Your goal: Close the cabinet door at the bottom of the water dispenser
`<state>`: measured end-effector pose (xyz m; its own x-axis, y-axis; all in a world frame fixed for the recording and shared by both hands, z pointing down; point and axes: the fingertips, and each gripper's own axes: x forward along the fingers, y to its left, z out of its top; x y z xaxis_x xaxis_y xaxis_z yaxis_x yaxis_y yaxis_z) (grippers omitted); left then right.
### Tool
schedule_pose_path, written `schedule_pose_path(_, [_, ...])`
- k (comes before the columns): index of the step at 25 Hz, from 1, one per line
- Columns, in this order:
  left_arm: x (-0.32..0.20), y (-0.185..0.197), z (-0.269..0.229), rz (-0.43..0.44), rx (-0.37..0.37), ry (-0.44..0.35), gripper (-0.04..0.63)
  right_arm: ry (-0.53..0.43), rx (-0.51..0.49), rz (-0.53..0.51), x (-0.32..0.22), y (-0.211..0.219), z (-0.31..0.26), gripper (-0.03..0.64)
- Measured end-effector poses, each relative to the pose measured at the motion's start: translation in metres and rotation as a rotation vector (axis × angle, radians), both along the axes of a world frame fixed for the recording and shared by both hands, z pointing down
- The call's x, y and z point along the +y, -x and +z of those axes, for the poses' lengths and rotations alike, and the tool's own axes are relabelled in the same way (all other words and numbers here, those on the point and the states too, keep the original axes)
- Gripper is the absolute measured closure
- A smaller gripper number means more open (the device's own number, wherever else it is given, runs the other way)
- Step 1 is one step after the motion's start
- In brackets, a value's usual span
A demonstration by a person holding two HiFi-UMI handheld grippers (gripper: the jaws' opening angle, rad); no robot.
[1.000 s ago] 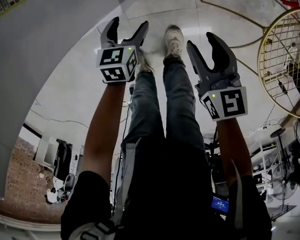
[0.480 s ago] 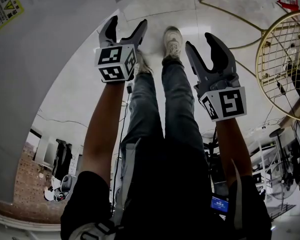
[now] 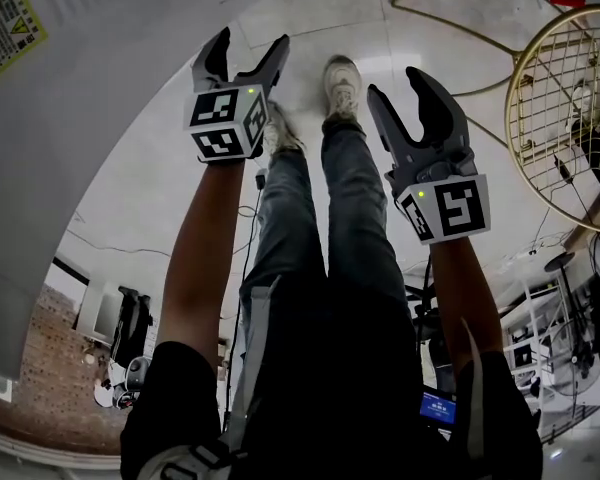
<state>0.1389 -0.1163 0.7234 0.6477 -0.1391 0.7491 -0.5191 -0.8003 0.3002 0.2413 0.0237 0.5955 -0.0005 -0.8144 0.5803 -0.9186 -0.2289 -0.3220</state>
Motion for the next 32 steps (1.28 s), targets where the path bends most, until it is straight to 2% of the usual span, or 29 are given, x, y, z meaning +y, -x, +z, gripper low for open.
schedule_pose_path(6, [0.010,-0.009,-0.015,0.049,0.027,-0.009,0.198,-0.015,0.029,0.035,0.011,0.001,-0.017,0.397])
schedule_pose_path(10, [0.026,-0.021,-0.050,0.076,0.101,-0.014,0.198,-0.033,0.046,0.066,0.027,0.009,-0.042,0.397])
schedule_pose_path(13, [0.043,-0.033,-0.094,0.120,0.186,-0.022,0.187,-0.066,0.046,0.090,0.038,0.017,-0.077,0.397])
schedule_pose_path(17, [0.054,-0.038,-0.160,0.184,0.272,-0.057,0.167,-0.111,0.098,0.117,0.056,0.022,-0.126,0.397])
schedule_pose_path(22, [0.068,-0.021,-0.249,0.202,0.343,-0.080,0.160,-0.173,0.137,0.172,0.069,0.032,-0.203,0.397])
schedule_pose_path(26, [0.074,-0.028,-0.304,0.235,0.403,-0.099,0.160,-0.249,0.159,0.179,0.061,0.031,-0.247,0.396])
schedule_pose_path(32, [0.077,-0.008,-0.402,0.256,0.456,-0.131,0.163,-0.333,0.149,0.122,0.050,0.061,-0.330,0.403])
